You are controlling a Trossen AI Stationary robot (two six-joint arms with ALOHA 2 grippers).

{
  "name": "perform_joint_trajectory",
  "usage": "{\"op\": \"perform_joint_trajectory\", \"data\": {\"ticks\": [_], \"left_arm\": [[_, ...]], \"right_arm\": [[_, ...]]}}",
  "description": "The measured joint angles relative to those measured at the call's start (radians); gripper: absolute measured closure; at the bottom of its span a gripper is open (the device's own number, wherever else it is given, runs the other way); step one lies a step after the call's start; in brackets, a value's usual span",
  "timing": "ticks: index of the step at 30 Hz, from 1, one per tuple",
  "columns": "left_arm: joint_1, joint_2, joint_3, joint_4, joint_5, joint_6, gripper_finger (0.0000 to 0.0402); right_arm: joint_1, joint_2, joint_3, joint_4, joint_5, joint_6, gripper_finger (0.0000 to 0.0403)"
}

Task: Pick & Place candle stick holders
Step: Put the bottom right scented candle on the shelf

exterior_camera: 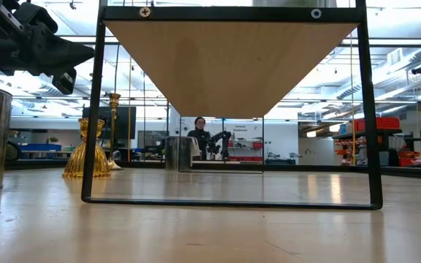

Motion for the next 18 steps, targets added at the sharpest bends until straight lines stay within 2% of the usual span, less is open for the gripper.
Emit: {"op": "perform_joint_trajectory", "data": {"ticks": [4, 18], "left_arm": [[0.0, 0.0, 0.0, 0.0, 0.0, 0.0, 0.0392], [0.0, 0.0, 0.0, 0.0, 0.0, 0.0, 0.0392]], "right_arm": [[-0.001, 0.0, 0.0, 0.006, -0.031, -0.008, 0.0035], [-0.001, 0.0, 0.0, 0.031, -0.018, -0.035, 0.0035]]}}
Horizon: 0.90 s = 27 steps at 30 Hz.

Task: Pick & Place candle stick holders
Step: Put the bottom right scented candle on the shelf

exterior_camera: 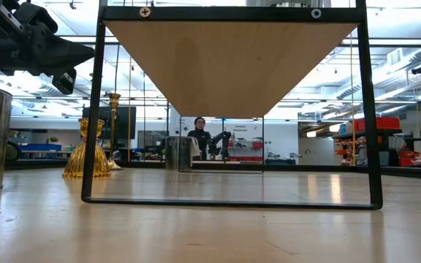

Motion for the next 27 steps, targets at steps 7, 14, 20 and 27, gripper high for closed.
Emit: {"op": "perform_joint_trajectory", "data": {"ticks": [7, 14, 20, 27], "left_arm": [[0.0, 0.0, 0.0, 0.0, 0.0, 0.0, 0.0392], [0.0, 0.0, 0.0, 0.0, 0.0, 0.0, 0.0392], [0.0, 0.0, 0.0, 0.0, 0.0, 0.0, 0.0392], [0.0, 0.0, 0.0, 0.0, 0.0, 0.0, 0.0392]], "right_arm": [[0.0, 0.0, 0.0, 0.0, -0.005, 0.005, 0.0035], [0.0, 0.0, 0.0, 0.0, -0.005, 0.001, 0.0035], [0.001, 0.0, 0.0, 0.007, -0.005, -0.017, 0.0035], [0.001, 0.0, 0.0, 0.026, -0.005, -0.037, 0.0035]]}}
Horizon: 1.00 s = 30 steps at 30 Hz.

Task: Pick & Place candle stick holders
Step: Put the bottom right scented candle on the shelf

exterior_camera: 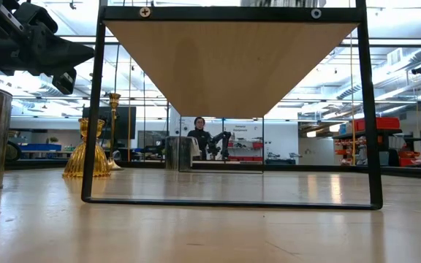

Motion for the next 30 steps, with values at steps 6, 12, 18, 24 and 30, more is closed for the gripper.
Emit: {"op": "perform_joint_trajectory", "data": {"ticks": [6, 12, 18, 24, 30], "left_arm": [[0.0, 0.0, 0.0, 0.0, 0.0, 0.0, 0.0392], [0.0, 0.0, 0.0, 0.0, 0.0, 0.0, 0.0392], [0.0, 0.0, 0.0, 0.0, 0.0, 0.0, 0.0392], [0.0, 0.0, 0.0, 0.0, 0.0, 0.0, 0.0392], [0.0, 0.0, 0.0, 0.0, 0.0, 0.0, 0.0392]], "right_arm": [[0.0, 0.0, 0.0, 0.0, 0.0, 0.0, 0.0035], [-0.001, -0.001, -0.035, 0.029, -0.019, 0.007, 0.0034], [-0.001, -0.002, -0.047, 0.054, -0.018, 0.018, 0.0027], [-0.001, 0.0, -0.048, 0.067, -0.019, 0.015, 0.0026], [-0.001, 0.0, -0.048, 0.069, -0.019, -0.004, 0.0026]]}}
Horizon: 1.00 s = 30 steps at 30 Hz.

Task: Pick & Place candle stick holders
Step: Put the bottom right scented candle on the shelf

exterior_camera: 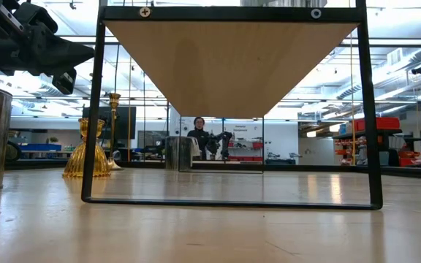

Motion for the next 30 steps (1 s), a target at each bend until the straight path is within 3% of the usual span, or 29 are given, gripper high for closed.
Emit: {"op": "perform_joint_trajectory", "data": {"ticks": [16, 30], "left_arm": [[0.0, 0.0, 0.0, 0.0, 0.0, 0.0, 0.0392], [0.0, 0.0, 0.0, 0.0, 0.0, 0.0, 0.0392]], "right_arm": [[0.0, 0.0, 0.0, 0.005, 0.036, -0.002, 0.0005], [0.0, -0.013, 0.0, 0.01, 0.044, -0.004, 0.0011]]}}
